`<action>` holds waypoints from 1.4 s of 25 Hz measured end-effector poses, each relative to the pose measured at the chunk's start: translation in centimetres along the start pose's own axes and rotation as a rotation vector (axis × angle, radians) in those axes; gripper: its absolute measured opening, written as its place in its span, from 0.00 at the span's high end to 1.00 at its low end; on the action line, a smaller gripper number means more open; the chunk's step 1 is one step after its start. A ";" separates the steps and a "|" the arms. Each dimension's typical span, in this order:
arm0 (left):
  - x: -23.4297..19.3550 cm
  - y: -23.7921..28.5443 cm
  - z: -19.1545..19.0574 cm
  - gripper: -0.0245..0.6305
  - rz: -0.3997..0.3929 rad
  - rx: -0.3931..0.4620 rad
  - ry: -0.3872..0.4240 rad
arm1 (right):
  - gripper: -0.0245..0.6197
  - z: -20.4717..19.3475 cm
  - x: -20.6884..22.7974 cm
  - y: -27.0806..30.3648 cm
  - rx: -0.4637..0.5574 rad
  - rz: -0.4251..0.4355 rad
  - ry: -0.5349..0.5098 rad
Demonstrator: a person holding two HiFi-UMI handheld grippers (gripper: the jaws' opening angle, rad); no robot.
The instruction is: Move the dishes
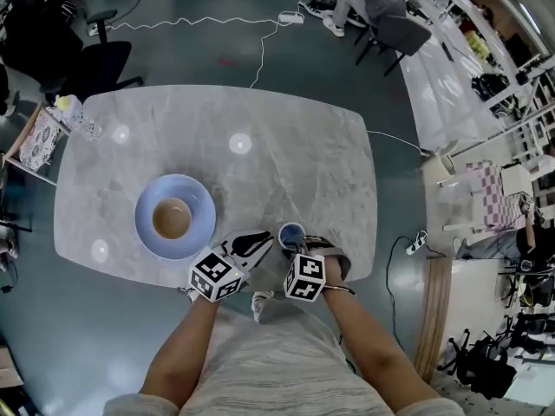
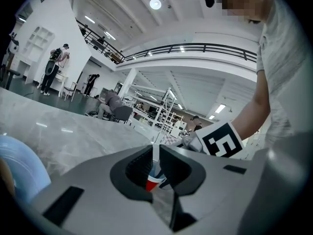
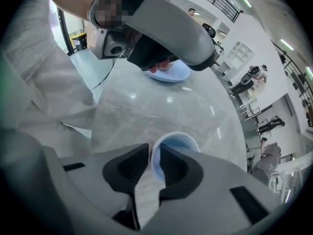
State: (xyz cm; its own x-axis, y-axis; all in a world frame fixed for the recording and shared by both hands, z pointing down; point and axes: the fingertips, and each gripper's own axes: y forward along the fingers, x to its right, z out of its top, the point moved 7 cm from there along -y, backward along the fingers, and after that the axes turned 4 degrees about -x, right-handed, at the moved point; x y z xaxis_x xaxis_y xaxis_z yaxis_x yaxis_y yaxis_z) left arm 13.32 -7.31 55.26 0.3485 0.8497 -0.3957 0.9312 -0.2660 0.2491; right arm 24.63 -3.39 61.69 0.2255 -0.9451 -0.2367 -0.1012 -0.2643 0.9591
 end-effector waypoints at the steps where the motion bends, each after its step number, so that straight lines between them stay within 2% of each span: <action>1: 0.0 0.0 0.0 0.88 0.002 0.003 -0.002 | 0.83 0.0 0.0 0.1 -0.008 0.001 -0.009; 7: -0.6 -0.3 0.1 0.88 0.002 0.013 -0.010 | 0.89 -0.4 0.1 0.7 -0.045 -0.001 -0.014; 17: -1.8 -2.3 0.1 0.88 0.007 0.026 -0.013 | 0.89 1.0 0.6 0.8 -0.063 -0.014 0.012; 25: -3.3 -5.6 0.8 0.88 0.043 0.044 -0.015 | 0.89 5.6 2.4 -0.3 -0.027 -0.044 -0.021; 35: -5.7 -11.6 0.6 0.88 0.142 0.072 -0.029 | 0.89 14.1 4.3 -1.8 0.075 -0.082 -0.149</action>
State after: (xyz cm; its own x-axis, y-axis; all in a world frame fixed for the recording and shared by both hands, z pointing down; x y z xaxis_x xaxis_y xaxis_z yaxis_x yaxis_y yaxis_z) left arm 0.62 -9.31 54.09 0.4789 0.7879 -0.3871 0.8774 -0.4149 0.2410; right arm 12.08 -9.73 56.78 0.0901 -0.9362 -0.3398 -0.1617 -0.3504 0.9225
